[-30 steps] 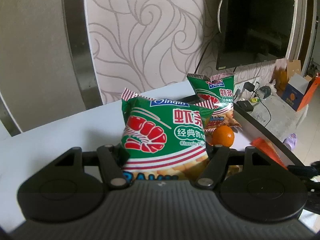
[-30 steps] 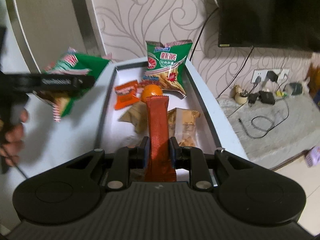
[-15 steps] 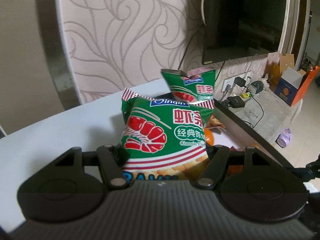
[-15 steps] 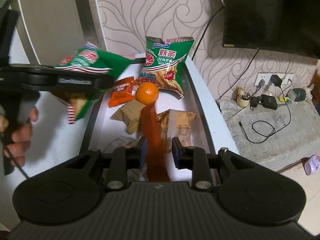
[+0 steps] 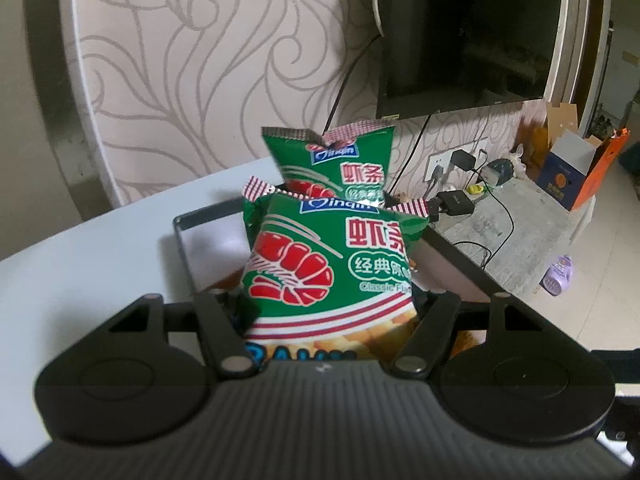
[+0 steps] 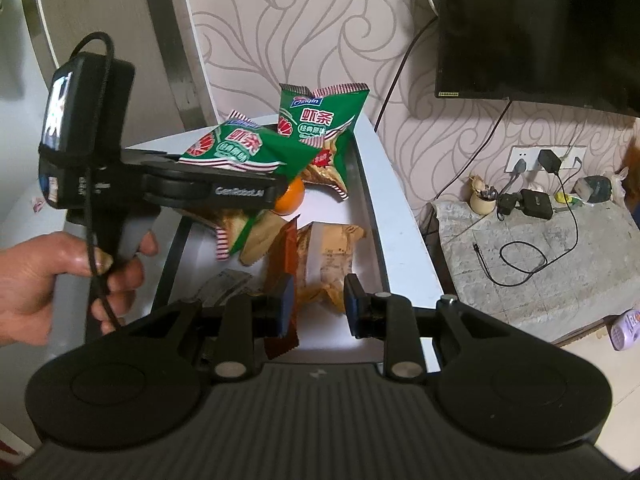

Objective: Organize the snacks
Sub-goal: 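Lower the green bag into the box while right tool lowers the red stick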

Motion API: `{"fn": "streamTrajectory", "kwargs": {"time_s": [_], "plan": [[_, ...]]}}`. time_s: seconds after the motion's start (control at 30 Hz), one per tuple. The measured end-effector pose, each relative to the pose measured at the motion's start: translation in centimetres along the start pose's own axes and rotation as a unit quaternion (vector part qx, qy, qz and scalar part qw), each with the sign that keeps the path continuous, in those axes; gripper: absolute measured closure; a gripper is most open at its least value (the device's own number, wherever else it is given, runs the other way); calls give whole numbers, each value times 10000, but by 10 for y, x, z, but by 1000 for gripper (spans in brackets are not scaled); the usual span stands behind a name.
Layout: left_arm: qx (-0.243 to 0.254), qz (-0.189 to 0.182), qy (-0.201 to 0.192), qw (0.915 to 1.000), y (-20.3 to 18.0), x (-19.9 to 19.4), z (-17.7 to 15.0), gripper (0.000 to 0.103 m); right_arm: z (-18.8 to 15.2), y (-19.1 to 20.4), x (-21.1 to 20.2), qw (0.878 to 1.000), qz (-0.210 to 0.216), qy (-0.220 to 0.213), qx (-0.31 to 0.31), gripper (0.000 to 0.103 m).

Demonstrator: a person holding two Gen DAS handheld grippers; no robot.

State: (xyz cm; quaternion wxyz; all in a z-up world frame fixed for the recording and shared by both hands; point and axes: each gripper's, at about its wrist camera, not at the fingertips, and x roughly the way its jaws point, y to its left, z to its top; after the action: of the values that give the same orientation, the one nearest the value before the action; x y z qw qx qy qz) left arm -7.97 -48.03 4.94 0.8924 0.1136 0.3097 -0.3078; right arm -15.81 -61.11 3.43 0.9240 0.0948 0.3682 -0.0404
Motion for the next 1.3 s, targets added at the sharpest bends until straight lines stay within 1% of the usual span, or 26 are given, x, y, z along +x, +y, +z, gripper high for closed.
{"fn": "streamTrajectory", "kwargs": {"time_s": [0.13,0.37,0.47,0.63,0.77,0.87,0.93,1.0,1.07,1.17,1.3], "plan": [[50,-7,-50,10000,-3,2,2,31,1,-3,-1,10000,-4,4,39,72],[76,-43,32,10000,-3,6,2,29,5,-3,2,10000,-1,-27,80,72],[105,-42,48,9999,-3,5,2,24,5,-2,4,10000,10,-17,66,72],[117,-92,-35,9999,-3,-2,2,22,9,-1,7,10000,66,-13,37,72],[184,-146,-200,9995,-3,-14,2,22,11,0,9,10000,94,-23,20,72],[108,-244,-376,9989,0,-22,4,22,12,0,9,9999,118,-42,3,72],[100,-201,-452,9987,1,-23,4,23,11,1,8,9999,132,-51,-4,72],[170,-112,-422,9989,-1,-19,6,24,10,1,7,9999,141,-53,-12,72],[182,-140,-378,9990,0,-13,7,26,10,1,6,9999,146,-57,-16,72],[246,-123,-388,9989,-2,-7,11,26,8,1,4,9999,150,-61,-31,72],[312,-125,-288,9990,-8,0,15,25,6,0,2,9999,152,-33,-46,72]]}}
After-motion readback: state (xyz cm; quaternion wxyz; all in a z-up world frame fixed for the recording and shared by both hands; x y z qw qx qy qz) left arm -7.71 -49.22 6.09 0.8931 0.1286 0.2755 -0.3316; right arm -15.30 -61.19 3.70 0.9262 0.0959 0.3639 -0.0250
